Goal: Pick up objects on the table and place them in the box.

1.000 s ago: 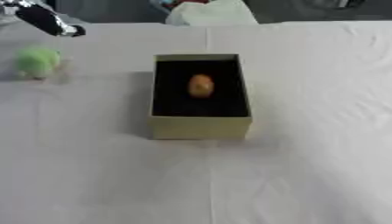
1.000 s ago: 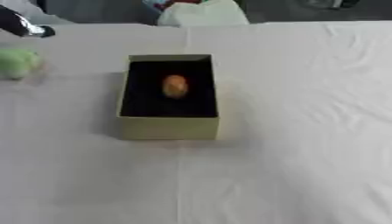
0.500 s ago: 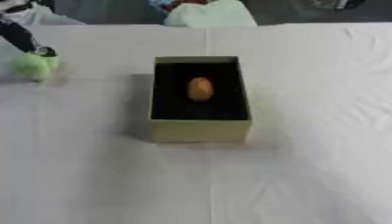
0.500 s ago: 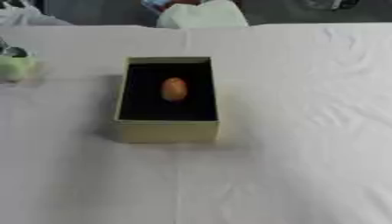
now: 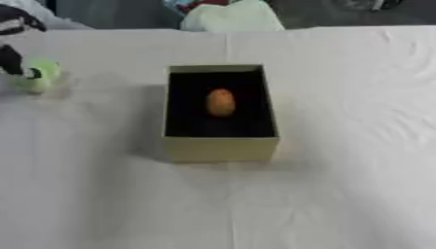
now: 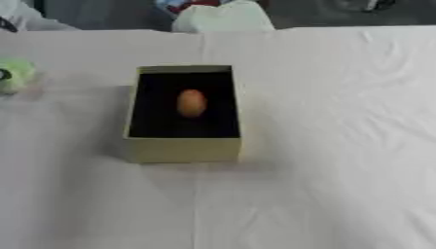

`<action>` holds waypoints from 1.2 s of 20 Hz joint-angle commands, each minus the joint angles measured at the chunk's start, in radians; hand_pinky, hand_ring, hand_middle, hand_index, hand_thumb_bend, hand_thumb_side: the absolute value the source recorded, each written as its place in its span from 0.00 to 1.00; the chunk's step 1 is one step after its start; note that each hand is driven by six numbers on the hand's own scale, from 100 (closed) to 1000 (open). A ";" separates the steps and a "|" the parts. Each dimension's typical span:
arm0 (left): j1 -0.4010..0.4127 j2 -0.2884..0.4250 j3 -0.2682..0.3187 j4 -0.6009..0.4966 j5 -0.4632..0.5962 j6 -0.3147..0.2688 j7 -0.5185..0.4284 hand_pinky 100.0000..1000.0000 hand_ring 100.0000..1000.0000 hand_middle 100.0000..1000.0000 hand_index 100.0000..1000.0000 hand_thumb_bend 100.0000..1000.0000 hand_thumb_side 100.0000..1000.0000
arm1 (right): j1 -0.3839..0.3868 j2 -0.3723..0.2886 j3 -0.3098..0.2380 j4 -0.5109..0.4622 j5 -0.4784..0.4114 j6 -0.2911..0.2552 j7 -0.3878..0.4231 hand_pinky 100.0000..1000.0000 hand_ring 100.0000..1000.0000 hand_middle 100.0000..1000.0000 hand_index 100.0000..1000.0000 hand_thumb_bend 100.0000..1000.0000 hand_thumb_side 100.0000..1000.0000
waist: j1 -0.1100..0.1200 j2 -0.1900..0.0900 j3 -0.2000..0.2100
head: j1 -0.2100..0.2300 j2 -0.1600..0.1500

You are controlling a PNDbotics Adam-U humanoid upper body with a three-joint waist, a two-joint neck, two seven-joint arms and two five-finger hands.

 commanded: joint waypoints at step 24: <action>-0.029 0.012 0.061 0.109 -0.172 0.061 0.081 0.85 0.87 0.89 0.91 0.41 0.00 | -0.025 -0.022 -0.007 -0.016 -0.005 -0.001 -0.005 0.75 0.71 0.69 0.76 0.00 1.00 | -0.007 0.018 -0.016 | 0.054 -0.045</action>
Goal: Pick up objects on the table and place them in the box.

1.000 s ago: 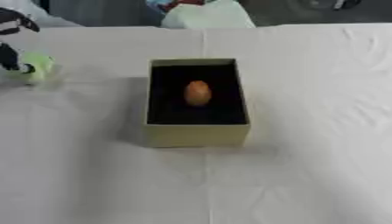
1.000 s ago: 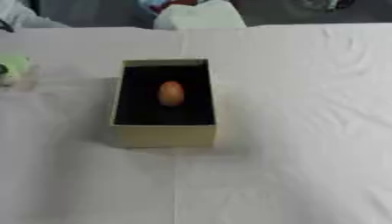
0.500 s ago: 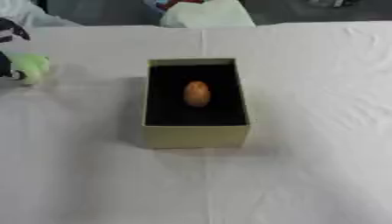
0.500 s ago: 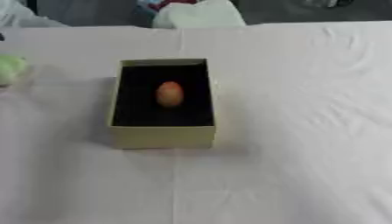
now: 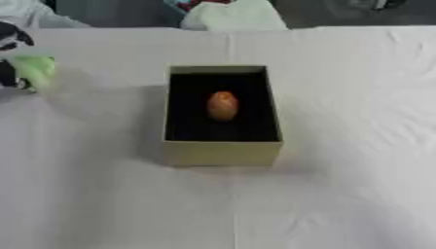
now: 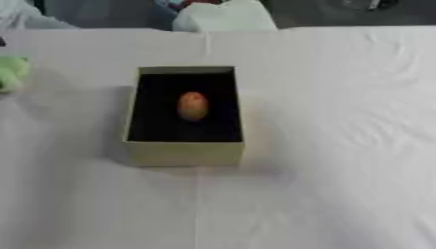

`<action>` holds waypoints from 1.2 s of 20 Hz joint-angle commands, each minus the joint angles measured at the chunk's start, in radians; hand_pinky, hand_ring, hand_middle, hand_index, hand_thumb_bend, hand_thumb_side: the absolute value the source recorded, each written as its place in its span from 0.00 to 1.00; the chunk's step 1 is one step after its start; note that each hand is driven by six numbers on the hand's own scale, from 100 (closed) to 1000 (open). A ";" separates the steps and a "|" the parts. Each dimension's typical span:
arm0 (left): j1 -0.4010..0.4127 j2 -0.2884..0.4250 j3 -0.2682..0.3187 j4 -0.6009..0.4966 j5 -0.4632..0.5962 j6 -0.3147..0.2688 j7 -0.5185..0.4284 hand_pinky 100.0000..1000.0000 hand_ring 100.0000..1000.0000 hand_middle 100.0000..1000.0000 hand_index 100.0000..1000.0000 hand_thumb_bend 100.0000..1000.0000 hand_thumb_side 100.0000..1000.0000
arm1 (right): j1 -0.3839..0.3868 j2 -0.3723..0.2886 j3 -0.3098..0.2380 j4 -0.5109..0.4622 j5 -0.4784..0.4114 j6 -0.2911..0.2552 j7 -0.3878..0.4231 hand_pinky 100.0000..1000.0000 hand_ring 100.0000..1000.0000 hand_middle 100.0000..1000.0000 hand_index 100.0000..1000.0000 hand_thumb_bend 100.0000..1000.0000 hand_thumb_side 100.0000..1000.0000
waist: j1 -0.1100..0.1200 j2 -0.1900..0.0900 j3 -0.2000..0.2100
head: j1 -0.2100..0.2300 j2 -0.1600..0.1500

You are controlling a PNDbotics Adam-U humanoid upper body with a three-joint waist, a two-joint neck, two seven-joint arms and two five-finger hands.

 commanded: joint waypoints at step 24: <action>-0.035 0.029 0.002 -0.037 0.089 -0.012 0.063 0.50 0.57 0.50 0.66 0.18 0.05 | 0.003 -0.017 -0.016 -0.016 -0.005 0.001 -0.023 0.75 0.71 0.68 0.76 0.00 1.00 | 0.000 -0.033 -0.001 | -0.007 0.001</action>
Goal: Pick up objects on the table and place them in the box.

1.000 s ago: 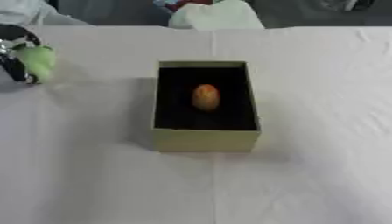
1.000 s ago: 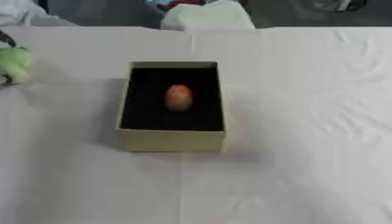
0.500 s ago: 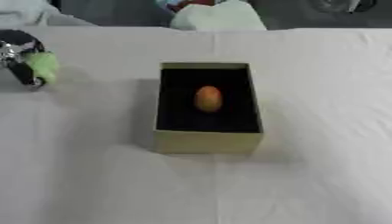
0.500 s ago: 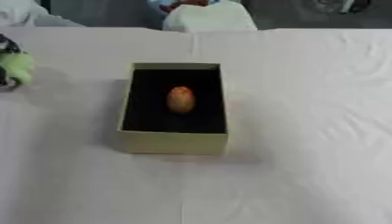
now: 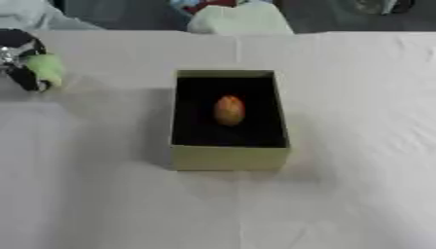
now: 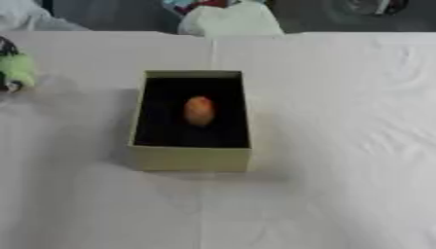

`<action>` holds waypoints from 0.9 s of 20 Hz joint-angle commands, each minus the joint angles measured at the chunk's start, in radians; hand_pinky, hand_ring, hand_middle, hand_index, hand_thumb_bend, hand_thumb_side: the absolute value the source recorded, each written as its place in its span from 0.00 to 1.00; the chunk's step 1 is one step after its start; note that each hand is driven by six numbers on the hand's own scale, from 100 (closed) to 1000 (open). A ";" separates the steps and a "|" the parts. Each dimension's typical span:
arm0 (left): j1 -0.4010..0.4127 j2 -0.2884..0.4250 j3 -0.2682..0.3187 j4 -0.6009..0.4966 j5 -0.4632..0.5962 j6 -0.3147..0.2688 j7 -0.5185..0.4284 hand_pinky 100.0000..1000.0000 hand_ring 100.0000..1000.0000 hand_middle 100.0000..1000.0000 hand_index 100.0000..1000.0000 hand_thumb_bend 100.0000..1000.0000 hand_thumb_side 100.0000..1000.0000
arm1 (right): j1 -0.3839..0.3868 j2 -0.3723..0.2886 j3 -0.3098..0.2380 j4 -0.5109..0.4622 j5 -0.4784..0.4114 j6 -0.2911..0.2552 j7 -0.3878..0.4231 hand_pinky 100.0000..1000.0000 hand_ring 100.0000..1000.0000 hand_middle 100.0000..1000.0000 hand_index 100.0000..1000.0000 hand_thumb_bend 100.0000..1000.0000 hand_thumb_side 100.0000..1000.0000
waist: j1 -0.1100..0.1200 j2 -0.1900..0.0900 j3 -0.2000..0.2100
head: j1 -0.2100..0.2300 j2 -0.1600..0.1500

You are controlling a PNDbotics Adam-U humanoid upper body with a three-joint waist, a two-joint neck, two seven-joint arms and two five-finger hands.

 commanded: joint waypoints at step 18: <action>-0.010 0.061 -0.224 -0.525 0.256 -0.138 -0.114 0.51 0.58 0.51 0.67 0.15 0.06 | 0.003 -0.035 -0.014 -0.016 -0.003 -0.003 0.000 0.75 0.71 0.68 0.76 0.00 1.00 | 0.006 -0.070 0.025 | -0.037 0.040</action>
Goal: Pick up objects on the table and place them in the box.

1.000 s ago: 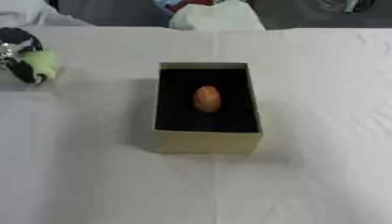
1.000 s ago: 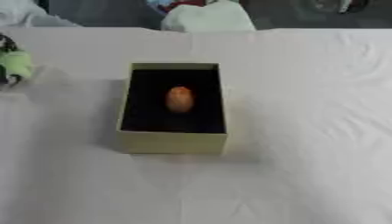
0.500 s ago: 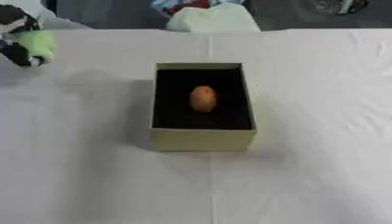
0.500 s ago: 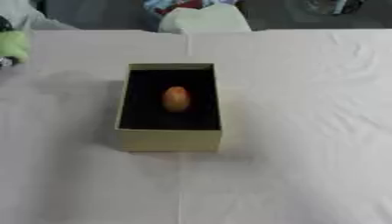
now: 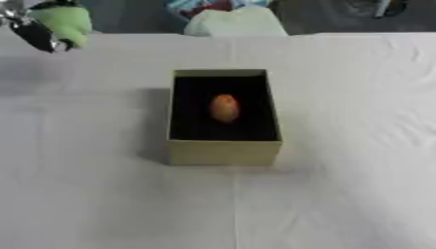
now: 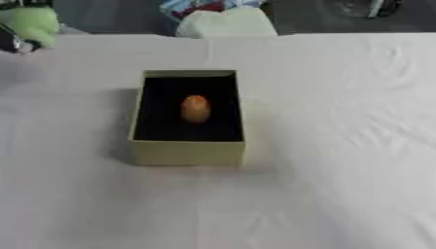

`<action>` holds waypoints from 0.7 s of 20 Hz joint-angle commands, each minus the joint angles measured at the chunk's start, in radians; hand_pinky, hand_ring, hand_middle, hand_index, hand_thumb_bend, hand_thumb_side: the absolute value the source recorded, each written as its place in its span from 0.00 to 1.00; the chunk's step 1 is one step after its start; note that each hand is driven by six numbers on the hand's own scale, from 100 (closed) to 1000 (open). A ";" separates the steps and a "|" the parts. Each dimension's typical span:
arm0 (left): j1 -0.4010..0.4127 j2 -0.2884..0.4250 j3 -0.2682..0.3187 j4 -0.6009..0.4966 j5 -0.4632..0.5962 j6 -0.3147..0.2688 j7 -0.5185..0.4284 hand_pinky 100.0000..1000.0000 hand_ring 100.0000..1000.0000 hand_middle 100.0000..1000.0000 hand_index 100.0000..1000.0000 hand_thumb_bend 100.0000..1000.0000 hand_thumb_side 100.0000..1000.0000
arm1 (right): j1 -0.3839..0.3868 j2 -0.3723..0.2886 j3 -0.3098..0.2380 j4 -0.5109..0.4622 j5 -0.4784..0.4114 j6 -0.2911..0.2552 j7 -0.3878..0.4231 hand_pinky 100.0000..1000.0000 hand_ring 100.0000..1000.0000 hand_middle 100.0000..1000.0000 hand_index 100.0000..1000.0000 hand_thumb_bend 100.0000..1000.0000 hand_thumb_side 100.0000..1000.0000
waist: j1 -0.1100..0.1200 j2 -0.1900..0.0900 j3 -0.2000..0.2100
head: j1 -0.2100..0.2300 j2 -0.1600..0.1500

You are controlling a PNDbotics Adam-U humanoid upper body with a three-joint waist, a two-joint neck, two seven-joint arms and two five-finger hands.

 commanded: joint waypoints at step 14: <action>-0.008 -0.041 -0.190 -0.466 0.248 0.050 -0.061 0.51 0.58 0.51 0.67 0.12 0.10 | -0.025 -0.032 -0.006 -0.016 -0.010 0.002 0.011 0.75 0.71 0.68 0.76 0.00 1.00 | 0.001 -0.032 -0.004 | 0.000 0.013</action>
